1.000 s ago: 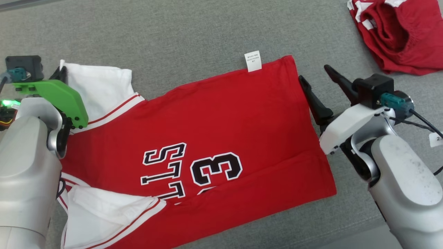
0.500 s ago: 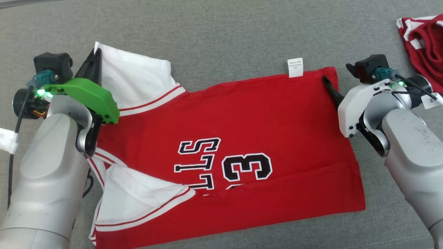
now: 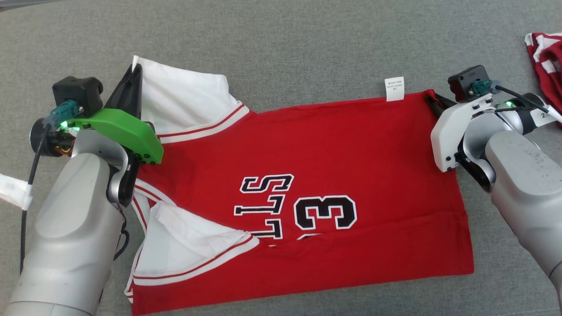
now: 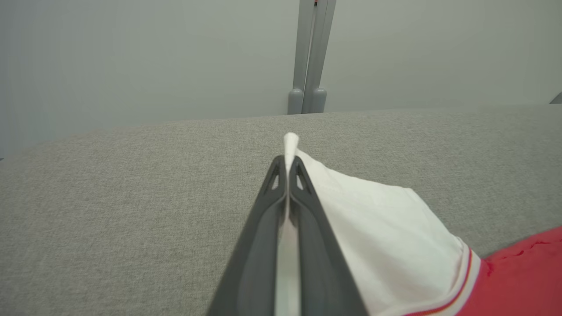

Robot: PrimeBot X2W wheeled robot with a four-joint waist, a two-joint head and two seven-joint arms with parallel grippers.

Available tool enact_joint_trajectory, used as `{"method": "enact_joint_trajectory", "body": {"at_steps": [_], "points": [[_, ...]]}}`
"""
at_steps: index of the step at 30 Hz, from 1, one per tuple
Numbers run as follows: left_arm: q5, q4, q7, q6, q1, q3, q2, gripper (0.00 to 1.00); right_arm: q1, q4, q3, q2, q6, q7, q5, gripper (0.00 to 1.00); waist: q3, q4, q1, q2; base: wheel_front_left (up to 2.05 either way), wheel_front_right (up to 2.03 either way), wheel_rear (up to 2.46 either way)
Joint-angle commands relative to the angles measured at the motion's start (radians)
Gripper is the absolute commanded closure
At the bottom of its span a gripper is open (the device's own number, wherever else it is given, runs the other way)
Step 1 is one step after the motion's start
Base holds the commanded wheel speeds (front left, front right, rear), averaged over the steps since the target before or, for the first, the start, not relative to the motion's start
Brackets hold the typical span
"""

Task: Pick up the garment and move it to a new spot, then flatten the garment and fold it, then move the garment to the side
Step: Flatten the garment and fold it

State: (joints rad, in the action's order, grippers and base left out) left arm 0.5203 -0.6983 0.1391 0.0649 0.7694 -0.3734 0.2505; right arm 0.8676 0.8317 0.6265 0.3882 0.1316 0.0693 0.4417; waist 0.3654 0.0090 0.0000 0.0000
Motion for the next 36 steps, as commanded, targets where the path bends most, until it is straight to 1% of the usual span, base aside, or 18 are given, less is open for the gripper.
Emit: {"method": "enact_joint_trajectory", "body": {"at_steps": [1,5,10,13,16,19,22,28,32,36], "points": [[0.014,0.01,0.012,-0.006,-0.019,0.007,0.013,1.0,0.008,0.009,0.007,0.007,-0.002,-0.021,0.014,1.0,-0.01,-0.005,0.0,0.0,0.0,0.0,0.0],[0.025,0.055,0.048,-0.007,-0.067,0.022,0.019,1.0,-0.002,0.01,0.02,0.007,-0.002,-0.102,0.037,1.0,-0.04,-0.011,0.0,0.0,0.0,0.0,0.0],[0.069,0.165,0.084,-0.025,-0.201,0.055,0.017,1.0,-0.085,-0.043,0.052,0.025,-0.002,-0.221,0.081,1.0,-0.098,-0.008,0.0,0.0,0.0,0.0,0.0],[0.082,0.248,0.094,-0.048,-0.306,0.07,0.024,1.0,-0.151,-0.086,0.051,0.045,-0.002,-0.272,0.111,1.0,-0.137,-0.003,0.0,0.0,0.0,0.0,0.0],[0.1,0.347,0.1,-0.081,-0.431,0.087,0.029,1.0,-0.24,-0.134,0.025,0.064,-0.002,-0.306,0.14,1.0,-0.183,0.003,0.0,0.0,0.0,0.0,0.0],[0.117,0.434,0.097,-0.109,-0.542,0.095,0.03,1.0,-0.325,-0.177,-0.01,0.076,-0.002,-0.321,0.148,1.0,-0.224,0.01,0.0,0.0,0.0,0.0,0.0],[0.135,0.515,0.083,-0.141,-0.648,0.097,0.03,1.0,-0.412,-0.218,-0.053,0.081,-0.002,-0.327,0.132,1.0,-0.26,0.017,0.0,0.0,0.0,0.0,0.0],[0.157,0.6,0.067,-0.18,-0.79,0.095,0.018,1.0,-0.541,-0.277,-0.127,0.063,-0.002,-0.323,0.105,1.0,-0.301,0.022,0.0,0.0,0.0,0.0,0.0],[0.166,0.612,0.062,-0.187,-0.84,0.08,0.005,1.0,-0.599,-0.304,-0.172,0.045,-0.002,-0.307,0.077,1.0,-0.312,0.024,0.0,0.0,0.0,0.0,0.0],[0.175,0.594,0.066,-0.179,-0.858,0.067,-0.006,1.0,-0.643,-0.329,-0.212,0.024,-0.002,-0.293,0.049,1.0,-0.323,0.025,0.0,0.0,0.0,0.0,0.0]]}}
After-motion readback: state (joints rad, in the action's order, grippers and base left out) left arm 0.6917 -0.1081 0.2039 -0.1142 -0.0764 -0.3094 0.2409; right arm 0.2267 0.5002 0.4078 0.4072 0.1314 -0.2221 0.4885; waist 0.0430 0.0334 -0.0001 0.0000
